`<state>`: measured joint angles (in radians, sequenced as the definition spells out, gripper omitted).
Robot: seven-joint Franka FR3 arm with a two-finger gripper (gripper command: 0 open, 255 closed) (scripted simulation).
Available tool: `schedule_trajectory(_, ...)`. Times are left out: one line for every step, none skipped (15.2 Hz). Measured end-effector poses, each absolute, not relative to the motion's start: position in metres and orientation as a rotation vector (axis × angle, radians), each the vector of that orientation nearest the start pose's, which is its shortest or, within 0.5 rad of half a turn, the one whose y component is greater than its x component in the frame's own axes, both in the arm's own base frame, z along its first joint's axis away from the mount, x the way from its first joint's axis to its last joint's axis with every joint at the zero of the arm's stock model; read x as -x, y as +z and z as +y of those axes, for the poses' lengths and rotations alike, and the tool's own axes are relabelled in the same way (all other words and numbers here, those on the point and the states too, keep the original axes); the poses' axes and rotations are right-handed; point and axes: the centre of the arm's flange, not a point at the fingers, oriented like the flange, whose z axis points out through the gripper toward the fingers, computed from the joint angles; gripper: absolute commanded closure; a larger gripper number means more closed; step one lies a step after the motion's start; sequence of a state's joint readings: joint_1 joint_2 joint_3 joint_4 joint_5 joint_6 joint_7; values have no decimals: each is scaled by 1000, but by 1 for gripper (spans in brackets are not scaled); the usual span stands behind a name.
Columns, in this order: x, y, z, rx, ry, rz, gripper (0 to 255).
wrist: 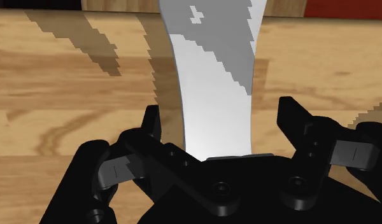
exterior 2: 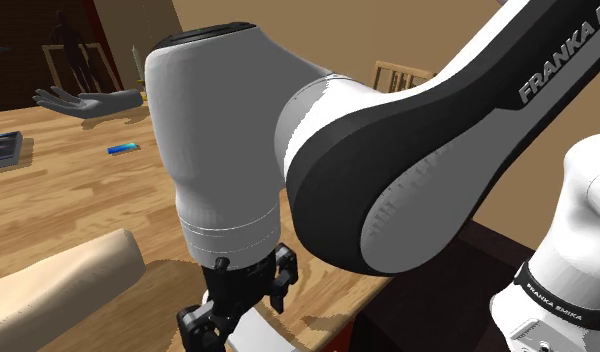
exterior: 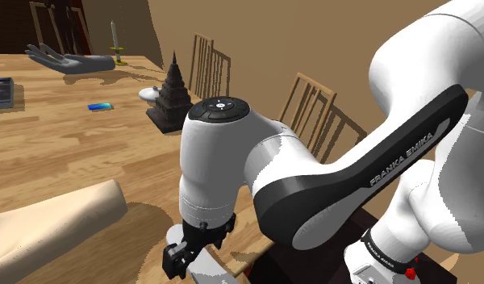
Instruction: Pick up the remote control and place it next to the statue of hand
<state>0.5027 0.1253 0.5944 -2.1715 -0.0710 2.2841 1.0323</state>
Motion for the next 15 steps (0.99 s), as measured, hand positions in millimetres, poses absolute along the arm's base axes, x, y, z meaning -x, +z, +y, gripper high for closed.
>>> schedule_trajectory(-255,346,487,3120,14,-167,0)
schedule_trajectory(-255,346,487,3120,14,-167,0)
schedule_trajectory(-255,347,487,3120,14,-167,0)
schedule_trajectory(-255,347,487,3120,14,-167,0)
schedule_trajectory(-254,352,487,3120,14,-167,0)
schedule_trajectory(-251,362,488,3120,13,-167,0)
schedule_trajectory(-254,374,486,3120,12,-166,0)
schedule_trajectory(-255,384,485,3120,12,-166,0)
schedule_trajectory(-255,390,486,3120,12,-166,0)
schedule_trajectory(-255,394,486,3120,13,-167,0)
schedule_trajectory(-255,395,487,3120,13,-167,0)
schedule_trajectory(-255,396,486,3120,14,-167,0)
schedule_trajectory(-255,396,486,3120,14,-167,0)
schedule_trajectory(-255,396,486,3120,14,-167,0)
schedule_trajectory(-255,396,486,3120,14,-167,0)
